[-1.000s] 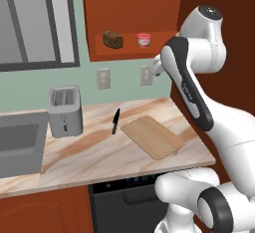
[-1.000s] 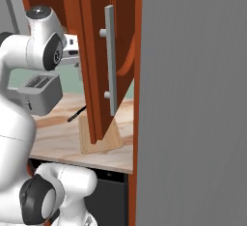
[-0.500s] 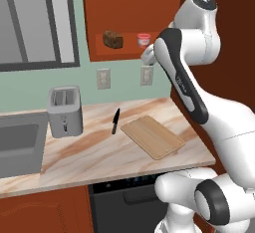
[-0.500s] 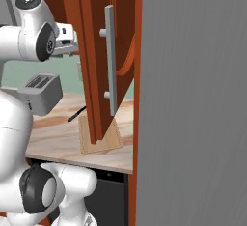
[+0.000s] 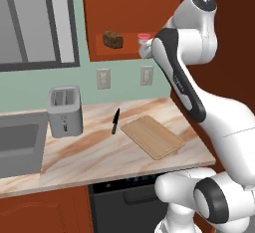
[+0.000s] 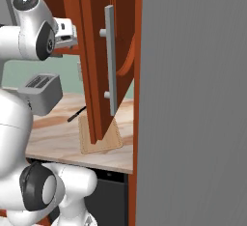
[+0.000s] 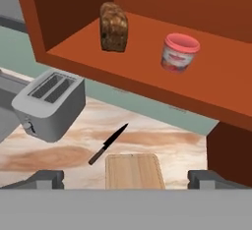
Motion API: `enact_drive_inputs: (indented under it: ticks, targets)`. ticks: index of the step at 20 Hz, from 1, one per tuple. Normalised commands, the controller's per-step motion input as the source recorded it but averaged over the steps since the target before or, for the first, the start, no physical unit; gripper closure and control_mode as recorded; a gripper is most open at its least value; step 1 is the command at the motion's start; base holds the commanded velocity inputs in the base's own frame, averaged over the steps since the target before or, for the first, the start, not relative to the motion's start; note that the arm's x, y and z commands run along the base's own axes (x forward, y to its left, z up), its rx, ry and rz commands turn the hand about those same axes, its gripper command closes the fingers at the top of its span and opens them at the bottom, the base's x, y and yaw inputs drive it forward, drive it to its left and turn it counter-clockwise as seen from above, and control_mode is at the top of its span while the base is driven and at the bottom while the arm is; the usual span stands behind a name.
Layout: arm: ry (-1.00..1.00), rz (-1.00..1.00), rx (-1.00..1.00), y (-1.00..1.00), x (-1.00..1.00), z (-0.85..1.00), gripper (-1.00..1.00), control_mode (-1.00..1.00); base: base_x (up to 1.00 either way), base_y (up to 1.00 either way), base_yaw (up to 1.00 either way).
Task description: Pick the bread, place it on the cutting board, pick the jam, place it on the counter, and close the cabinet.
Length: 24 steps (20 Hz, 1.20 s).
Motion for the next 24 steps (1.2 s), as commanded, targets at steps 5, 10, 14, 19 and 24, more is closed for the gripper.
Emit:
enact_drive_inputs:
  ticks: [5, 10, 14, 19, 24]
  targets:
    - [-0.13, 0.0, 0.02, 0.02, 0.12, 0.0, -1.0, -1.0, 0.0, 0.0, 0.0]
    - [-0.12, 0.0, 0.02, 0.02, 0.09, 0.0, -1.0, -1.0, 0.0, 0.0, 0.0]
    - [-0.11, 0.0, 0.03, 0.04, 0.06, 0.0, -1.0, -1.0, 0.0, 0.0, 0.0]
    - [-0.02, 0.0, 0.02, 0.17, 0.05, 0.0, -1.0, -1.0, 0.0, 0.0, 0.0]
    - [0.0, 0.0, 0.02, 0.25, 0.1, 0.0, -1.0, -1.0, 0.0, 0.0, 0.0]
